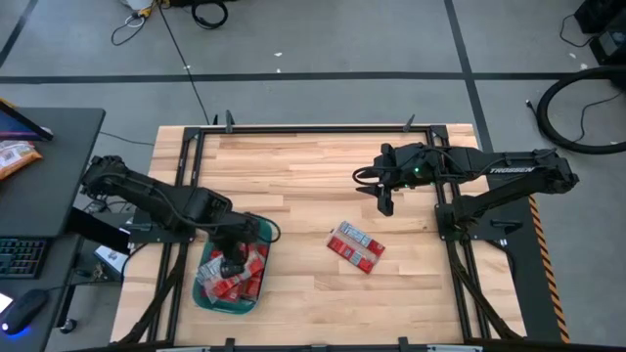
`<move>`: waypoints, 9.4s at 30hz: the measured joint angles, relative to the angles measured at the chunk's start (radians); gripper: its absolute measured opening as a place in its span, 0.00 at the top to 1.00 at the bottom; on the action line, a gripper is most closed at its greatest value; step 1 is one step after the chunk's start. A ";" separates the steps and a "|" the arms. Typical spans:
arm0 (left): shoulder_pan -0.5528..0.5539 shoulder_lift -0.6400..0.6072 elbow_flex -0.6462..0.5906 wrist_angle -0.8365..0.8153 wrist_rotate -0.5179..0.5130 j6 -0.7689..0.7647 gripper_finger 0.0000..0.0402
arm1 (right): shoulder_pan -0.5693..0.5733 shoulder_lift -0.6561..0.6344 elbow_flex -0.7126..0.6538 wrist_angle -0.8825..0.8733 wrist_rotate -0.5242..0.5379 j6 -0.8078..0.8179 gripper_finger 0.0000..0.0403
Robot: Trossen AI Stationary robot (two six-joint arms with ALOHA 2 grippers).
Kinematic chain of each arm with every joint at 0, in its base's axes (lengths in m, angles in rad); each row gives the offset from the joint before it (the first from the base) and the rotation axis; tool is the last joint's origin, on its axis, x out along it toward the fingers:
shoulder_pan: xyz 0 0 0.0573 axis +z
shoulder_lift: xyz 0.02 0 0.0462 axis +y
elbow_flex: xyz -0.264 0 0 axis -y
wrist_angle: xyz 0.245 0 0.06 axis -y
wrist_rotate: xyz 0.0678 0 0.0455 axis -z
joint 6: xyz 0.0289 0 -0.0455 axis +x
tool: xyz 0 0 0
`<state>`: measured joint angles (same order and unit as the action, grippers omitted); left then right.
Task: Sort popcorn bags into baskets
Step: Put the red popcorn bag into the green bin
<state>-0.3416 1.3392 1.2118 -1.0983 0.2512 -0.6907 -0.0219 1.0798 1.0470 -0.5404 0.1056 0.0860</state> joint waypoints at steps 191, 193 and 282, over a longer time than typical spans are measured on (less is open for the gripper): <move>0.033 0.748 0.189 0.538 -0.521 0.804 0.83 | 0.426 0.093 -0.240 0.058 0.125 0.313 0.60; 0.029 0.744 0.188 0.532 -0.515 0.786 0.91 | 0.426 0.093 -0.240 0.058 0.124 0.305 0.60; -0.401 0.129 0.171 -0.281 -0.241 -1.333 0.98 | 0.338 0.093 -0.240 0.053 0.207 0.120 0.60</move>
<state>-0.7424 1.4681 1.3830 -1.3796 0.0106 -2.0240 0.3161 1.1728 0.8074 -0.4877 0.3129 0.2062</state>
